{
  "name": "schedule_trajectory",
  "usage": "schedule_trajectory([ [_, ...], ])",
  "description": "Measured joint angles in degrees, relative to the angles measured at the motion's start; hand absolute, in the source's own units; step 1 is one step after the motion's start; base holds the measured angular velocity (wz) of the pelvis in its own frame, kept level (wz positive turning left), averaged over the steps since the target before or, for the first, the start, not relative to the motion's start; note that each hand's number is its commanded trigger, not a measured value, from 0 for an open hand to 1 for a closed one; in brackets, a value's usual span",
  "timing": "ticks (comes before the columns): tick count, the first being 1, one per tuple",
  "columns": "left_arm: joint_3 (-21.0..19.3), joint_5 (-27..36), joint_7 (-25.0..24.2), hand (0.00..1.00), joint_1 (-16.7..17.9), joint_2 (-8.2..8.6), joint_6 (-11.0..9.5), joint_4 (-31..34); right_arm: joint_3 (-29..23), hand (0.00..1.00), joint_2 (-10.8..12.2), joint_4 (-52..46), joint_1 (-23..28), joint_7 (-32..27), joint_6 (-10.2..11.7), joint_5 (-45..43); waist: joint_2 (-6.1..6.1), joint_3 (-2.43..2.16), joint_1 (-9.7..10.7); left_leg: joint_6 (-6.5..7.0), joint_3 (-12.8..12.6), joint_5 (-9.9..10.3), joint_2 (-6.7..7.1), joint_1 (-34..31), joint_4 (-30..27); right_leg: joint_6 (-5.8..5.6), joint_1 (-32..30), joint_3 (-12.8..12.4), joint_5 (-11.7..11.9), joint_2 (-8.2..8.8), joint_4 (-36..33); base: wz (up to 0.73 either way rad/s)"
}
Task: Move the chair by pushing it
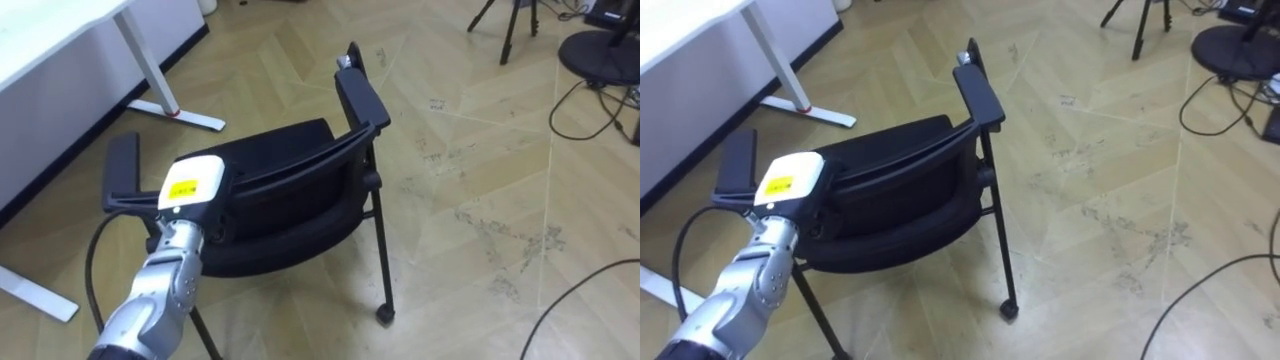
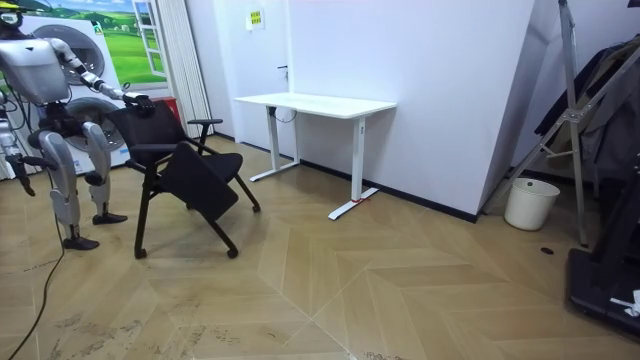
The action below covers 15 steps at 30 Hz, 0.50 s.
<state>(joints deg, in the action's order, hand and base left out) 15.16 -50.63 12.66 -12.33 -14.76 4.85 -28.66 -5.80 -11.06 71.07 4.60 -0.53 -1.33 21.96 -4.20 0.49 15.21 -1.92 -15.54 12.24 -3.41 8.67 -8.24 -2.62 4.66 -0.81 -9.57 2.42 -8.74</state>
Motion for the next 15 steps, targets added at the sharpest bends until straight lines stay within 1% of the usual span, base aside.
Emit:
schedule_trajectory([
  [3, 0.4, -0.1, 0.8, 1.00, 0.1, -0.01, 0.0, 0.3, 0.0, 0.00, 0.0, 0.0, -0.3, -1.8, 0.0, -1.3, 0.01, 0.01, 0.0, 0.00, 0.0, 0.0, 0.01, -0.1, 0.0, 0.00, 0.0, 0.1, 0.0, 0.01, 0.0, 0.00],
  [6, 0.6, -0.1, 1.0, 1.00, 0.1, -0.02, 0.3, 0.4, -0.1, 0.00, -0.1, -1.0, -0.7, -3.9, 0.0, -4.4, -0.06, -0.05, -0.1, 0.00, 0.0, 0.0, 0.01, -0.1, 0.0, 0.00, -0.1, 0.0, 0.0, 0.00, 0.0, -0.01],
  [7, 0.6, 0.0, 1.0, 1.00, 0.1, -0.07, 0.3, 0.5, -0.1, 0.00, -0.2, -2.2, -0.7, -4.8, 0.0, -6.1, -0.14, -0.12, -0.1, 0.00, 0.0, 0.0, 0.02, -0.2, 0.0, 0.00, -0.4, -0.1, 0.0, 0.00, -0.1, -0.04],
  [8, 0.6, 0.1, 1.2, 1.00, 0.1, -0.11, 0.3, 0.5, -0.1, 0.00, -0.3, -2.7, -1.1, -5.5, 0.0, -7.8, -0.41, -0.34, -0.1, 0.00, 0.1, 0.0, 0.02, -0.4, 0.0, 0.02, -0.7, -0.1, 0.0, 0.00, -0.3, -0.03],
  [9, 0.6, 0.4, 1.5, 1.00, 0.1, -0.18, 0.3, 0.4, -0.1, 0.00, -0.3, -2.7, -1.5, -5.9, 0.0, -8.7, -0.50, -0.40, 0.0, 0.00, 0.1, 0.0, 0.02, -0.4, 0.0, 0.02, -0.7, -0.1, 0.0, -0.01, -0.4, 0.00],
  [12, 0.7, 0.5, 2.1, 1.00, 0.3, -0.58, 0.1, 0.4, -0.3, 0.00, -0.4, -5.2, -1.6, -8.1, 0.0, -14.9, -0.38, -0.30, 0.1, 0.00, 0.0, 0.0, 0.01, -0.3, 0.0, 0.04, -0.8, -0.1, 0.0, -0.03, -0.7, 0.00],
  [14, 0.8, 1.0, 2.8, 1.00, 0.3, -1.06, -0.4, -0.5, -0.3, 0.00, -0.4, -10.3, -1.4, -11.4, 0.0, -21.1, -0.04, -0.11, 0.0, 0.00, 0.0, 0.0, 0.03, -0.2, 0.0, 0.03, -0.8, 0.1, 0.0, 0.03, -1.1, 0.00],
  [15, 0.8, 1.0, 2.8, 1.00, 0.2, -1.08, -0.3, -0.5, -0.3, 0.00, -0.4, -11.9, -1.4, -12.2, -0.1, -22.8, 0.10, -0.06, -0.1, 0.00, 0.0, 0.0, 0.04, -0.2, 0.0, 0.03, -0.8, 0.1, 0.0, 0.02, -1.2, -0.04],
])
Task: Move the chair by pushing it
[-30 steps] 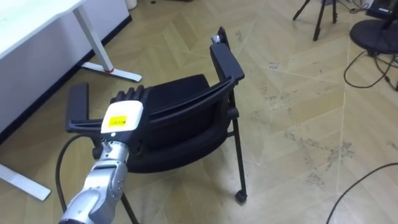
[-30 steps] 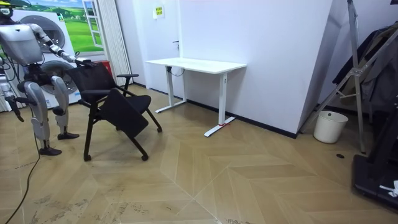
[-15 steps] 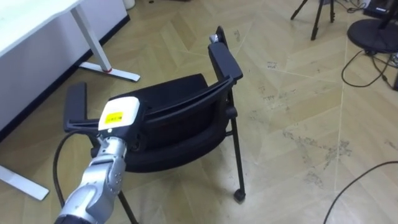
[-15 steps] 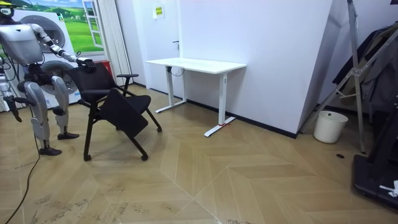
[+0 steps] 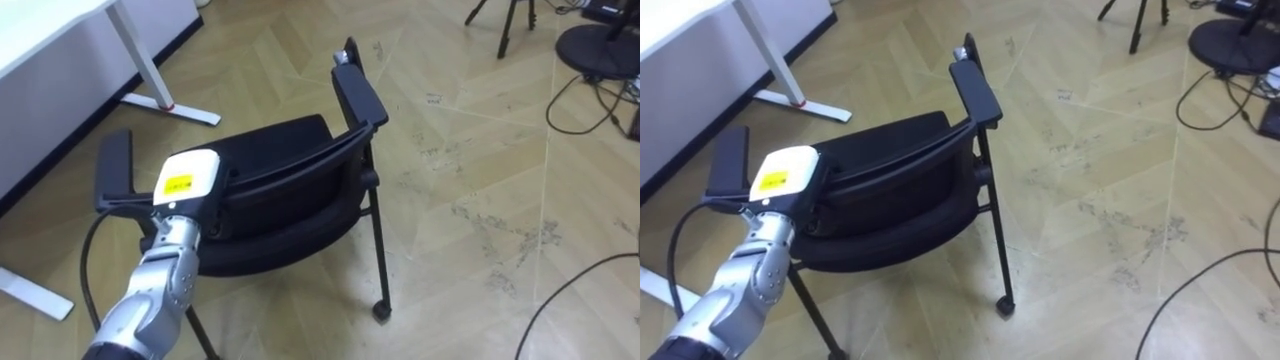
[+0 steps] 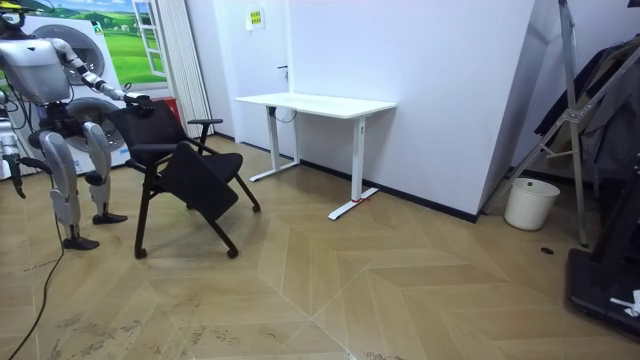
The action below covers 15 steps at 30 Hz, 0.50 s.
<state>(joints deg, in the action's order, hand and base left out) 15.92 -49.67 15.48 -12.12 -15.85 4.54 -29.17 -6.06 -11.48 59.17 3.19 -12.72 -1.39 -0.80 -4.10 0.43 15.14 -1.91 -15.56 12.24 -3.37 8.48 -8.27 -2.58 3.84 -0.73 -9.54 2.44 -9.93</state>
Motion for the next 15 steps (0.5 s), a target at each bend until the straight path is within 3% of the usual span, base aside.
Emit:
schedule_trajectory([
  [5, 0.0, 0.0, -0.9, 1.00, -0.1, -0.57, 1.0, 0.8, 0.4, 0.00, 0.1, -18.2, -0.1, -5.3, 0.1, -17.2, 0.75, 0.04, -0.2, 0.00, -0.1, 0.0, -0.03, 0.2, -0.4, 0.00, -0.1, -0.1, 0.0, -0.03, -0.3, -0.02],
  [11, 1.2, -0.7, -1.7, 1.00, -0.1, -0.99, 2.0, 2.3, 3.7, 0.00, -0.3, -30.8, -1.4, -9.5, -0.3, -30.9, 2.21, -0.22, -1.7, 0.00, -0.4, 0.0, -0.12, 0.7, -0.4, 0.00, -0.1, -0.5, 0.0, -0.15, -0.9, -0.05],
  [15, 1.3, -0.9, -2.3, 1.00, -0.2, -1.09, 2.5, 2.4, 6.9, 0.00, -0.6, -33.3, -2.8, -10.4, -0.8, -37.0, 2.48, -0.20, -1.7, 0.00, -0.4, 0.0, -0.12, 0.5, -0.4, 0.00, -0.1, -0.4, 0.0, -0.13, -0.9, 0.00],
])
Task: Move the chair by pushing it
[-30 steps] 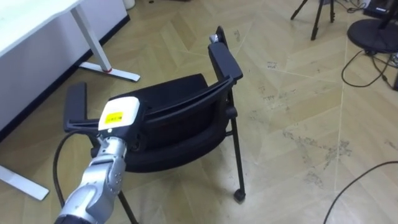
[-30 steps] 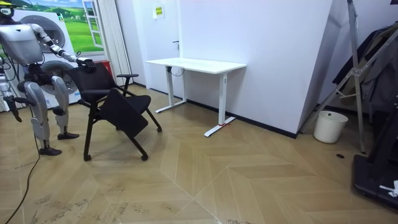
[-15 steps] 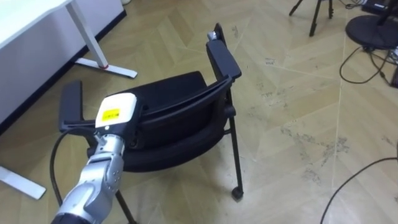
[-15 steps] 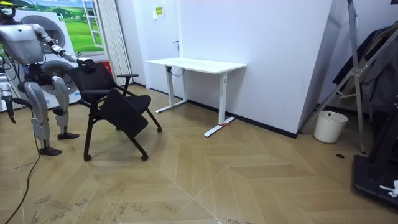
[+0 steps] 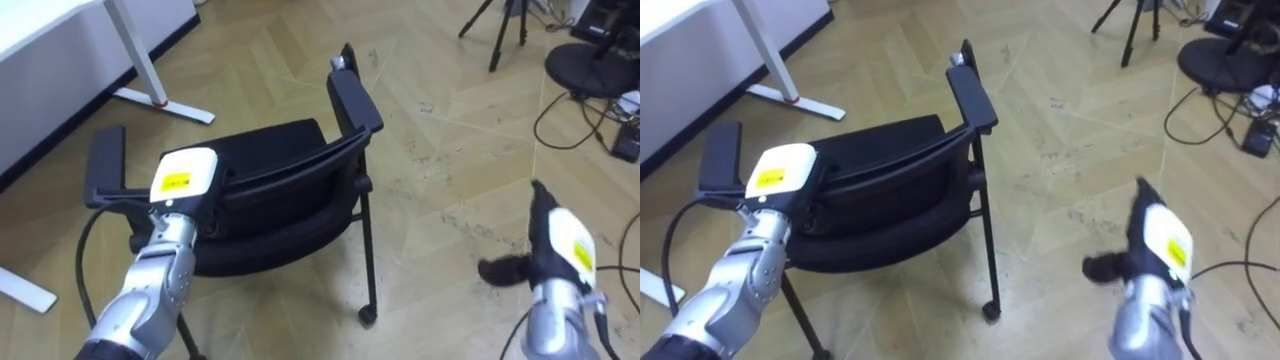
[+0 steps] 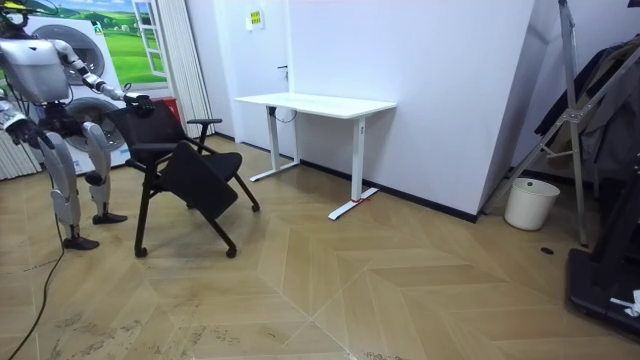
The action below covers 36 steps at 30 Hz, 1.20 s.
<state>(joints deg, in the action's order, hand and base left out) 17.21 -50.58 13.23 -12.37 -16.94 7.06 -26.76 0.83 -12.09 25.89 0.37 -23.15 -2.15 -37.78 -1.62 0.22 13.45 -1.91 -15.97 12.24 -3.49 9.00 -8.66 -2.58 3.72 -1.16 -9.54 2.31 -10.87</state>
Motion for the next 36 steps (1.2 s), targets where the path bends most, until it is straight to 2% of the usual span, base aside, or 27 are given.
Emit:
schedule_trajectory([
  [3, 0.0, -0.4, -0.3, 1.00, -0.2, 0.06, 0.0, 0.7, 1.0, 0.00, -0.4, -2.6, -0.5, 0.6, -1.2, -4.5, 0.02, 0.01, -0.7, 0.00, 0.0, 0.0, -0.03, -0.5, 0.0, 0.00, -0.9, 0.0, 0.0, -0.03, -0.4, -0.01],
  [4, 0.1, -0.8, -0.4, 1.00, -0.3, 0.19, 0.0, 0.8, 2.1, 0.00, -1.3, -4.1, -0.5, 1.2, -1.6, -5.9, 0.17, 0.11, -1.1, 0.00, 0.0, 0.0, -0.08, -0.3, 0.1, 0.00, -0.9, -0.1, 0.0, -0.07, -0.7, 0.00],
  [6, 0.6, -0.9, -0.4, 1.00, -0.4, 0.16, 0.1, 0.8, 2.6, 0.00, -2.2, -6.9, -0.6, 2.4, -1.7, -7.9, 0.39, 0.15, -1.5, 0.00, -0.1, 0.0, -0.11, -0.3, 0.1, 0.00, -0.8, -0.1, 0.0, -0.10, -0.8, -0.02],
  [9, 1.0, -1.5, -0.7, 1.00, -1.1, 0.07, 0.0, 1.2, 3.4, 0.00, -3.4, -9.8, -2.2, 3.7, -1.7, -10.4, 0.95, 0.48, -2.6, 0.00, -0.3, 0.0, -0.13, -0.3, 0.1, 0.00, -0.9, -0.1, 0.0, -0.12, -0.8, -0.02],
  [11, 1.2, -1.5, -1.4, 1.00, -1.2, 0.06, -0.1, 1.6, 4.8, 0.00, -4.6, -12.1, -2.7, 5.2, -1.6, -12.7, 1.06, 0.45, -3.1, 0.00, -0.3, 0.0, -0.20, -0.2, 0.1, 0.00, -0.9, -0.1, 0.0, -0.17, -0.8, 0.00],
  [15, 1.6, -2.1, -1.8, 1.00, -1.2, 0.11, -0.7, 1.9, 6.1, 0.00, -4.8, -15.7, -2.8, 8.1, -1.6, -14.5, 1.12, 0.44, -4.9, 0.00, -0.1, 0.0, -0.44, 0.2, 0.1, 0.02, -0.8, -0.3, 0.0, -0.44, -0.9, -0.09],
  [21, 2.5, -3.1, -1.4, 1.00, -1.2, 0.13, -2.3, 2.6, 10.8, 0.00, -6.1, -18.4, -6.6, 11.1, -1.1, -15.0, 1.29, 0.39, -6.2, 0.00, 0.8, 0.0, -0.83, 0.1, 0.1, 0.03, -0.8, 0.2, 0.0, -0.75, -0.9, 0.05],
  [25, 4.2, -3.1, -1.0, 1.00, -1.3, 0.03, -2.7, 3.4, 12.8, 0.00, -6.4, -18.4, -7.5, 11.4, -0.7, -15.0, 1.56, 0.24, -7.7, 0.00, 2.4, 0.0, -0.83, 0.2, 0.2, 0.03, -0.7, 0.5, 0.0, -0.79, -0.9, 0.01],
  [27, 4.6, -3.2, -0.9, 1.00, -1.3, -0.17, -3.4, 3.7, 13.5, 0.00, -6.6, -18.6, -7.5, 11.6, -0.3, -15.0, 1.79, 0.23, -8.2, 0.00, 3.2, 0.0, -0.84, 0.1, 0.2, 0.03, -0.6, 1.4, 0.0, -0.77, -0.9, 0.03],
  [31, 5.7, -3.6, -1.0, 1.00, -1.9, -0.49, -4.1, 3.7, 15.0, 0.00, -6.6, -20.0, -7.9, 12.6, 0.0, -14.7, 2.71, 0.32, -9.1, 0.00, 5.1, 0.0, -0.90, 0.4, 0.3, 0.03, -0.1, 2.0, 0.0, -0.83, -1.0, 0.07],
  [32, 5.7, -4.2, -1.0, 1.00, -2.1, -0.60, -4.5, 3.7, 15.5, 0.00, -6.6, -20.4, -8.2, 13.0, 0.1, -14.7, 3.26, 0.52, -9.2, 0.00, 5.3, 0.0, -0.90, 0.5, 0.3, 0.03, 0.1, 2.2, 0.0, -0.83, -0.9, 0.09],
  [34, 5.7, -5.4, -1.3, 1.00, -2.7, -0.72, -4.7, 4.0, 16.0, 0.00, -6.7, -21.7, -8.3, 13.8, 0.2, -14.8, 4.14, 0.61, -9.5, 0.00, 5.2, 0.0, -0.92, 0.2, 0.3, 0.03, 0.0, 2.7, 0.0, -0.80, -0.8, 0.12],
  [36, 6.3, -6.1, -1.9, 1.00, -3.6, -0.70, -4.8, 4.0, 16.1, 0.00, -6.7, -22.3, -8.3, 14.3, 0.4, -15.2, 4.87, 0.47, -9.9, 0.00, 5.2, 0.0, -0.90, -0.2, 0.3, 0.03, -0.2, 2.8, 0.0, -0.78, -0.7, 0.11],
])
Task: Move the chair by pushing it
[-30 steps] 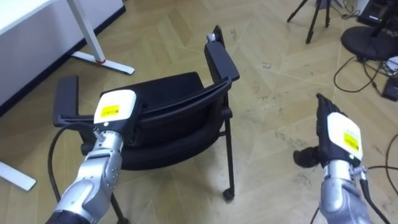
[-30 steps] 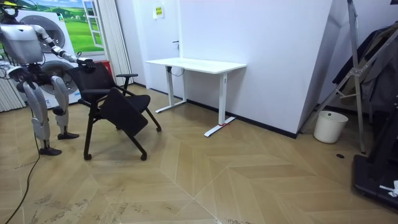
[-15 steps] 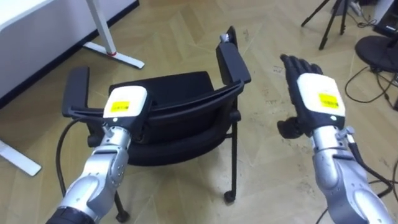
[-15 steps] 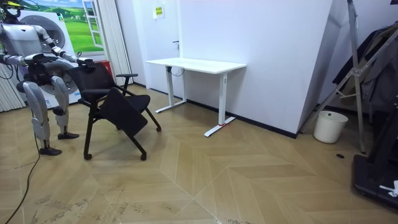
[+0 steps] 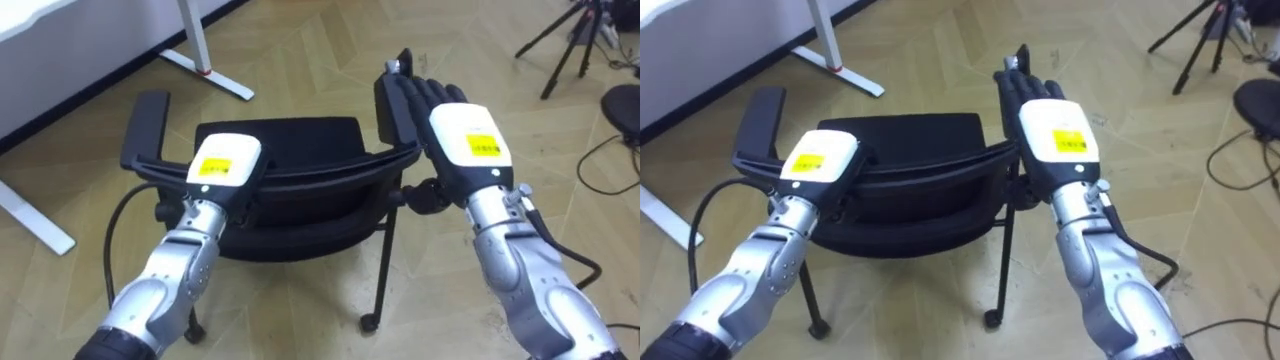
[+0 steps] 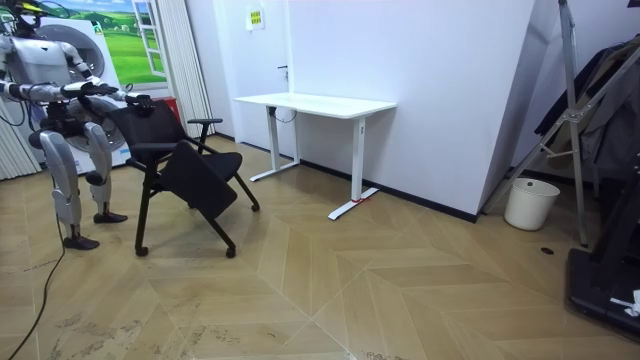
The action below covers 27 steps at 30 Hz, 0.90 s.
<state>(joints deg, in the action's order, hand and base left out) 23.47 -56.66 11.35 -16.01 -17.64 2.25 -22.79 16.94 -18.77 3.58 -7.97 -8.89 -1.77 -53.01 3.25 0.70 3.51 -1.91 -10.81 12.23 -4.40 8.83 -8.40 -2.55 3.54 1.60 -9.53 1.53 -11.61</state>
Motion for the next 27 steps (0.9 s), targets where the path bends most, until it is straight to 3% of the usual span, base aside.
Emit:
schedule_trajectory([
  [3, 0.3, -0.4, -0.7, 1.00, -0.7, 0.02, -0.2, -0.1, 0.3, 0.00, 0.0, 0.0, -0.7, 1.1, 0.6, -1.3, 0.41, -0.12, -1.1, 0.00, 0.3, 0.0, 0.03, -0.1, 0.1, 0.06, -0.3, 0.0, 0.0, 0.00, 0.0, -0.06],
  [8, 0.3, -0.4, -0.7, 1.00, -0.7, 0.00, -1.0, -0.2, 0.9, 0.00, 0.0, 0.0, -1.1, 2.6, 1.5, -1.4, 0.26, -0.06, -1.2, 0.00, 2.1, 0.0, 0.01, -0.1, 0.1, 0.06, -0.1, 0.1, 0.0, -0.06, 0.0, 0.03],
  [17, 0.3, -0.6, -0.8, 1.00, -1.3, -0.02, -2.4, -0.2, 2.1, 0.00, 0.3, 0.0, -2.1, 3.5, 2.6, -2.4, 0.10, 0.06, -1.8, -0.01, 2.4, 0.0, 0.04, -1.2, 0.1, 0.06, 0.2, 0.3, 0.0, -0.02, 1.1, 0.06],
  [24, 0.4, -1.3, -0.8, 1.00, -1.3, 0.02, -2.9, 0.3, 3.8, 0.00, 0.2, 0.0, -2.1, 4.1, 2.4, -2.6, 0.06, 0.06, -2.5, -0.01, 3.5, 0.0, 0.03, -1.0, 0.0, 0.06, 0.0, 0.5, 0.0, -0.05, 0.9, 0.01],
  [27, 0.5, -1.4, -0.7, 1.00, -1.3, 0.02, -2.9, 0.4, 5.0, 0.00, 0.2, 0.0, -2.1, 4.1, 2.5, -2.6, -0.04, 0.05, -3.0, 0.00, 5.8, 0.0, 0.04, -1.1, 0.0, 0.06, -0.6, 0.6, 0.0, -0.15, 0.1, -0.04],
])
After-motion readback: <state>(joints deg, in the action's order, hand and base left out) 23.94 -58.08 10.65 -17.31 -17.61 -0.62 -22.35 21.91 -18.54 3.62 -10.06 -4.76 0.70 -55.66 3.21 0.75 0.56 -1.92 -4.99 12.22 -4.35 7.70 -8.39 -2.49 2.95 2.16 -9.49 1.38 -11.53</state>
